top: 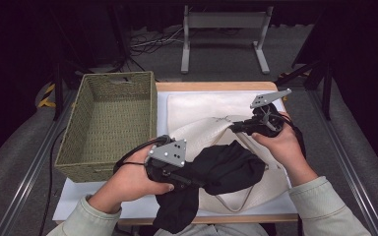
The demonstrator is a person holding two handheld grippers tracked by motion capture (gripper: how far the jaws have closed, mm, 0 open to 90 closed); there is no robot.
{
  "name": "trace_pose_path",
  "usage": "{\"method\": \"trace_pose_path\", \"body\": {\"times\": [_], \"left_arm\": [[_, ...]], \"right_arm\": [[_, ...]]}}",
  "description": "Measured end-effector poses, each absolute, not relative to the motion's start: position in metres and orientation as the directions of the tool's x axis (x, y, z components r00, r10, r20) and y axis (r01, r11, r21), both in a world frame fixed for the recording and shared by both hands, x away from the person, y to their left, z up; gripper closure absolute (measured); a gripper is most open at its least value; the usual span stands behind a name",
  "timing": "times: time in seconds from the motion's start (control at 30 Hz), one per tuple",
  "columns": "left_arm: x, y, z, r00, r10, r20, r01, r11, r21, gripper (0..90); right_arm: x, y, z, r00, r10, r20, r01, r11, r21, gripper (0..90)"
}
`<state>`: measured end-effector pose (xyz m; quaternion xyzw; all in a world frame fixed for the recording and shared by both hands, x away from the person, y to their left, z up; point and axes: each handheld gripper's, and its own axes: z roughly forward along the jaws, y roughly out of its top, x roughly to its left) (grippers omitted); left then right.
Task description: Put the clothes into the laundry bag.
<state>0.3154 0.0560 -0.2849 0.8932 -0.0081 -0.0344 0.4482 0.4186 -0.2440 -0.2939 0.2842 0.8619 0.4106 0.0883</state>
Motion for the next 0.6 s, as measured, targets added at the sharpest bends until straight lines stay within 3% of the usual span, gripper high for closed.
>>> {"method": "trace_pose_path", "body": {"times": [0.6], "left_arm": [[0.328, 0.03, -0.314, 0.99, -0.029, -0.14, 0.079, -0.702, 0.708, 70.9]], "right_arm": [[0.416, -0.244, -0.293, -0.826, 0.558, 0.079, 0.41, 0.499, 0.763, 88.2]]}}
